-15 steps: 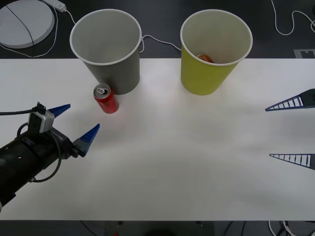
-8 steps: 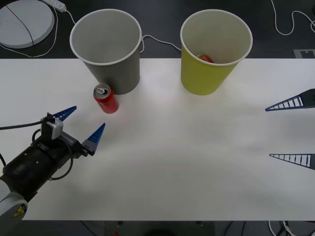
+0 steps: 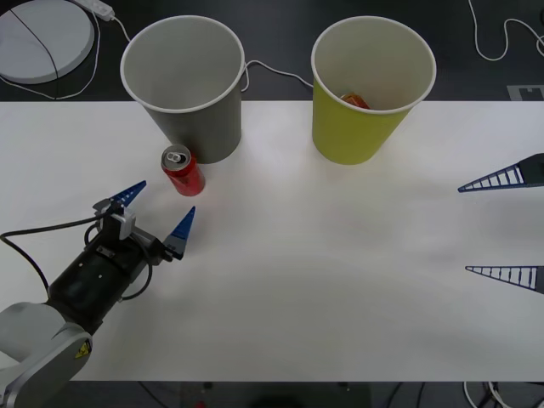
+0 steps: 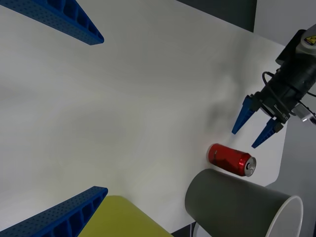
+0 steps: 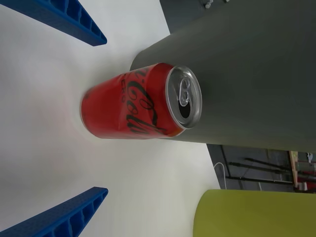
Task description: Put the can into the green bin and the plastic bottle into the gray bin
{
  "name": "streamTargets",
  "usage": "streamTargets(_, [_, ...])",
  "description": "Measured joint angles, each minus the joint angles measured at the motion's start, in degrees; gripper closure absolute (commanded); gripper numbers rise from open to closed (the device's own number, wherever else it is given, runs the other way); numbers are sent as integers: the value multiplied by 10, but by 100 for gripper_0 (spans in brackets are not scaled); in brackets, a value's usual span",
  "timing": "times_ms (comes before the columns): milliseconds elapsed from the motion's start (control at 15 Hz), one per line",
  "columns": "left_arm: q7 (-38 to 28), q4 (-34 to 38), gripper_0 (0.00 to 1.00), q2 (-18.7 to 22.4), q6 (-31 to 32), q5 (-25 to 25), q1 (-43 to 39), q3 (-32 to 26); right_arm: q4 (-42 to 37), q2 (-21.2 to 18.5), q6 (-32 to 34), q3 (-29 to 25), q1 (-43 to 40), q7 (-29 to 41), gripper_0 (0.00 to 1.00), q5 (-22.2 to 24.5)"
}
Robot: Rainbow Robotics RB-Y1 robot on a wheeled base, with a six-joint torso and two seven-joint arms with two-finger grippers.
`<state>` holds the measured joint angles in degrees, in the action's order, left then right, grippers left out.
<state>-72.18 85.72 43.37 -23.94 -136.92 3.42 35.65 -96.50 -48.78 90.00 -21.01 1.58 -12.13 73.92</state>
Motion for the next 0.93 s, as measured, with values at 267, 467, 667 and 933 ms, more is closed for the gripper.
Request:
streamTargets(267, [0,-47,0,-28,-9,3,29,9,0,0,0,0,0,0,0,0])
streamTargets(467, [7,-75,0,-52,-10,5,46,9,0,0,0,0,0,0,0,0])
streamTargets(667, [8,-92,0,-66,-10,8,60,8,0,0,0,0,0,0,0,0])
streamTargets(933, [8,-107,0,-69,-10,14,79,8,0,0,0,0,0,0,0,0])
